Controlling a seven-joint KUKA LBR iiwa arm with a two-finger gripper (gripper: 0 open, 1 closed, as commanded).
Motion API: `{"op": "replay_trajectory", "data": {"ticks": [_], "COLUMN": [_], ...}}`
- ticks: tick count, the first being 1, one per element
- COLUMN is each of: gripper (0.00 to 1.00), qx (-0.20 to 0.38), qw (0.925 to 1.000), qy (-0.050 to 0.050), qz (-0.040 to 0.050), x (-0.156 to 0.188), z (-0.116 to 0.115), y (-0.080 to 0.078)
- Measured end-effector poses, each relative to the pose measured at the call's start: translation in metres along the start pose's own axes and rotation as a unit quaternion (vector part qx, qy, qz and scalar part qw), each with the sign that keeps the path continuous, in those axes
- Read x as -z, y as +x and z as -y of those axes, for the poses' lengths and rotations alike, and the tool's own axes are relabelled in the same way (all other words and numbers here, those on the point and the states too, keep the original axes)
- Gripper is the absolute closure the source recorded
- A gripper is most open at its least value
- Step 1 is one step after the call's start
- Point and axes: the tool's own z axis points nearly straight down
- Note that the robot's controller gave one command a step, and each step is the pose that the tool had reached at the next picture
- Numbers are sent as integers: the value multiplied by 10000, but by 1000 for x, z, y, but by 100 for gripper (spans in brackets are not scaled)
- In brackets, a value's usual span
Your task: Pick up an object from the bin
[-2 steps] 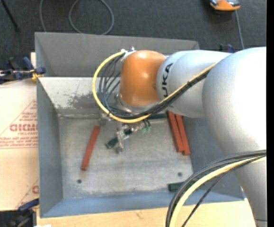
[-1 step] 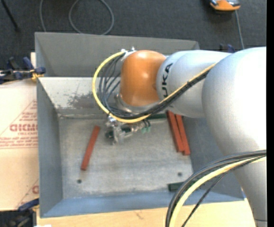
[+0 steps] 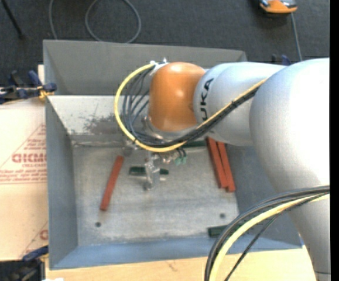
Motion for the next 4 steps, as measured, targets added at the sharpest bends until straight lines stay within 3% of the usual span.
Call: {"op": "replay_trajectory", "data": {"ticks": [1, 2, 3, 4], "gripper": [0, 0, 100, 100], "qx": [-74, 21, 32, 440], "qw": [10000, 10000, 10000, 9990], "qy": [3, 33, 17, 40], "qz": [32, 23, 22, 57], "x": [0, 0, 0, 183], "z": [-16, 40, 36, 41], "y": [-7, 3, 2, 6]}}
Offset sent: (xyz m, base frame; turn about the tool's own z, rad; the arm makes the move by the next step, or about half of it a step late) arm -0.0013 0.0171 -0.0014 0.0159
